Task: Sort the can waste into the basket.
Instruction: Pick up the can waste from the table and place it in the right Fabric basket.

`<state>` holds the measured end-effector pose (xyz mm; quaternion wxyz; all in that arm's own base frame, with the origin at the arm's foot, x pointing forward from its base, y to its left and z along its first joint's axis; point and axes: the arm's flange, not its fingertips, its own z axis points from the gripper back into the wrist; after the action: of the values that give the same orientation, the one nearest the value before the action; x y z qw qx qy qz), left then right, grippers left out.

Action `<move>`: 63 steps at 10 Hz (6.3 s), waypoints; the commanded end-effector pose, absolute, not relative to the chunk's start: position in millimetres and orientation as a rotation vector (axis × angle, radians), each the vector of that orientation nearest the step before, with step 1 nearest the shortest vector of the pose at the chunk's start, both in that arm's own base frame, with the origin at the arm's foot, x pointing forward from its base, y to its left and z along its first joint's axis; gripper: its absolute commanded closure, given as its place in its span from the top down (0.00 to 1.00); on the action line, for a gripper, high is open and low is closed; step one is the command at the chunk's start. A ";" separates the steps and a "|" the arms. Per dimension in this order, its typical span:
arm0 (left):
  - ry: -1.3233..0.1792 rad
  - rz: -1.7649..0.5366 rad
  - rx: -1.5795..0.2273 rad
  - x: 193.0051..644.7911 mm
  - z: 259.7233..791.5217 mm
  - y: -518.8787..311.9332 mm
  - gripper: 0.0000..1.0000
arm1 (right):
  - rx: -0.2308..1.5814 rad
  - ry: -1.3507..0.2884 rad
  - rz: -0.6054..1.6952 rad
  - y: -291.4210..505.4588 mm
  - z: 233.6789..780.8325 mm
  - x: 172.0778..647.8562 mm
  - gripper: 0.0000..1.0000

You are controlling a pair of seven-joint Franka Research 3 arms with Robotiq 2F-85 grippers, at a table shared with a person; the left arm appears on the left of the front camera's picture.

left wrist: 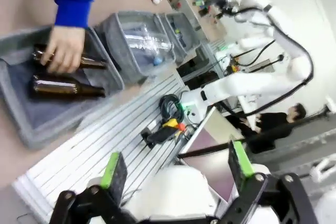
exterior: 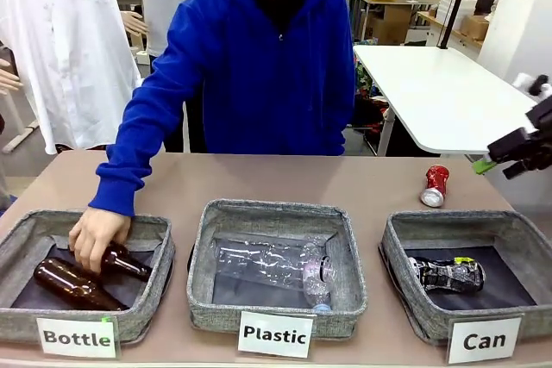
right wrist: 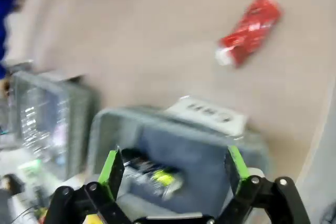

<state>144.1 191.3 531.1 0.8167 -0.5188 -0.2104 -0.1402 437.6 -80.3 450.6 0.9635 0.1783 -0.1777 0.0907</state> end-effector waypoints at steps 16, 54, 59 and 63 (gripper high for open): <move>-0.092 -0.694 -1.288 235.4 461.7 25.6 1.00 | -0.041 -0.157 -0.156 -32.7 400.3 590.7 1.00; -0.092 -0.694 -1.288 235.4 461.7 25.6 1.00 | 0.089 -0.120 -0.169 -45.8 421.1 533.9 0.00; -0.092 -0.694 -1.288 235.4 461.7 25.6 1.00 | 0.123 0.074 0.916 -41.8 421.8 382.4 0.00; -0.092 -0.694 -1.288 235.4 461.7 25.6 1.00 | 0.170 0.155 1.765 -54.2 411.6 349.1 0.00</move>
<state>239.2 22.8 463.9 0.7440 -0.5872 -0.0465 -0.3154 341.6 -44.0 407.4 0.8486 0.0754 0.0471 0.5215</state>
